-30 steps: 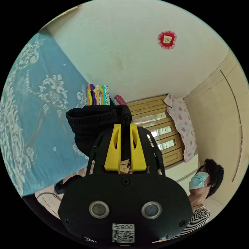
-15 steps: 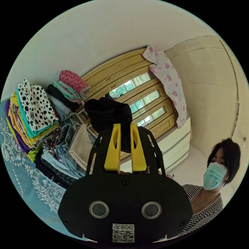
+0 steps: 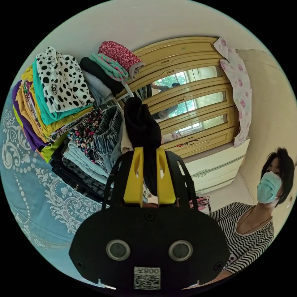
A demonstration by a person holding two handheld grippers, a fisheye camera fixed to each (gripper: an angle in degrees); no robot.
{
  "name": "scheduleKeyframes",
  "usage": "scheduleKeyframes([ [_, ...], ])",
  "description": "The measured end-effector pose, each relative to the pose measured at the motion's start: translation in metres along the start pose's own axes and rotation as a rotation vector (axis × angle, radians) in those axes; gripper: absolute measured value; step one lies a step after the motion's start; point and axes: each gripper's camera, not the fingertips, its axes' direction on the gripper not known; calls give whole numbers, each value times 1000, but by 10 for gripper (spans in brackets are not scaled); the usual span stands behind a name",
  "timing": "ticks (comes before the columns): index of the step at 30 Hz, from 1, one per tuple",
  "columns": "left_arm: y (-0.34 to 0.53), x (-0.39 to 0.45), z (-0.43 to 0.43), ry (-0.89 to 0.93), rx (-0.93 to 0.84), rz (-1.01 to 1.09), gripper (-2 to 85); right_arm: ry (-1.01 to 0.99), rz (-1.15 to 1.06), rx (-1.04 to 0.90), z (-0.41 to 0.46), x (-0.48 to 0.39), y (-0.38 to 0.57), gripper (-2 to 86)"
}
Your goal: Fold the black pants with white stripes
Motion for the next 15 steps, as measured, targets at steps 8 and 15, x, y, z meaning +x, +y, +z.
scheduleKeyframes([
  [8,-10,14,16,-62,6,28,81,36,46,-11,27,-4,-11,56],
  [15,-3,56,0,-135,177,124,51,199,-24,67,12,-62,-18,8],
])
